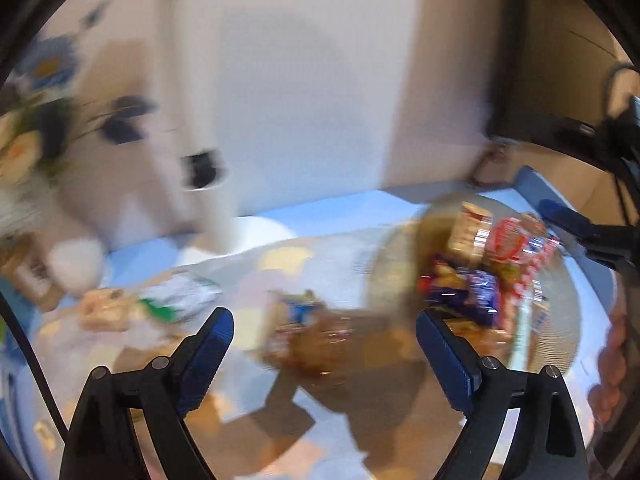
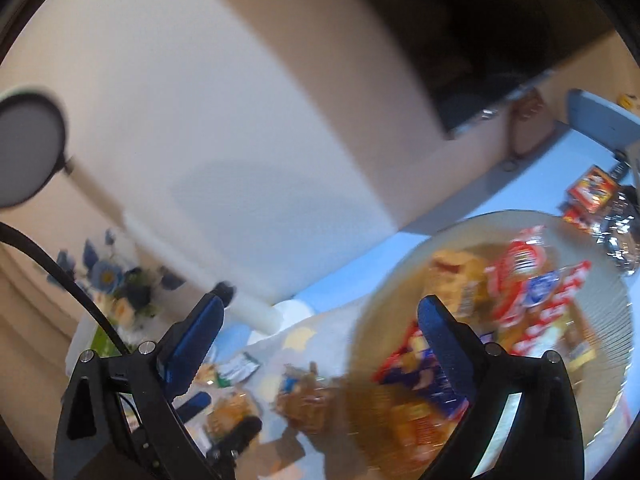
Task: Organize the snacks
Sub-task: 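Move both tools back over the remaining snacks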
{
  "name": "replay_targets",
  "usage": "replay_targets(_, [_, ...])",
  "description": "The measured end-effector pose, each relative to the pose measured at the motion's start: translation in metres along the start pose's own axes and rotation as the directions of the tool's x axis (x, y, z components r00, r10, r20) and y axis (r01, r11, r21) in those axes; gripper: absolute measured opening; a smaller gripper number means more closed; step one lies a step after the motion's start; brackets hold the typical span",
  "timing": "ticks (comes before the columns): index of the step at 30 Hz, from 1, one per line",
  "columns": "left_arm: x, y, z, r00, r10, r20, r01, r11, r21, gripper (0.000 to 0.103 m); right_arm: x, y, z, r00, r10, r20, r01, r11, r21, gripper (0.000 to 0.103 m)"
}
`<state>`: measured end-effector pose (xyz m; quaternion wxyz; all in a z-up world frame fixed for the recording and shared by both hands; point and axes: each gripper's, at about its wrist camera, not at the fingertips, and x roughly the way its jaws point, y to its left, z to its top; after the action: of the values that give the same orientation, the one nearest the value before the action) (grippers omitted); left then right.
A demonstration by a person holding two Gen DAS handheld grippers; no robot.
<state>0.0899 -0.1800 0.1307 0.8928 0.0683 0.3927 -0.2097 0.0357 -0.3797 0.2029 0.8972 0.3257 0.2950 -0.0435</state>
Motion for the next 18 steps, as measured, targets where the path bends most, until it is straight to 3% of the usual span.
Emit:
replay_targets(4, [-0.02, 0.058, -0.012, 0.995, 0.095, 0.02, -0.093, 0.993, -0.073, 0.091, 0.015, 0.043, -0.025, 0.998, 0.064, -0.02, -0.064, 0.997, -0.043, 0.103])
replay_targets(9, [-0.032, 0.123, -0.043, 0.979, 0.205, 0.01, -0.2, 0.966, -0.166, 0.092, 0.051, 0.086, -0.068, 0.986, 0.113, -0.119, -0.124, 0.988, -0.087, 0.103])
replay_targets(18, [-0.023, 0.178, -0.094, 0.964, 0.26, -0.048, -0.263, 0.927, -0.266, 0.092, 0.101, 0.091, -0.129, 0.983, 0.023, -0.183, -0.04, 0.995, -0.089, 0.103])
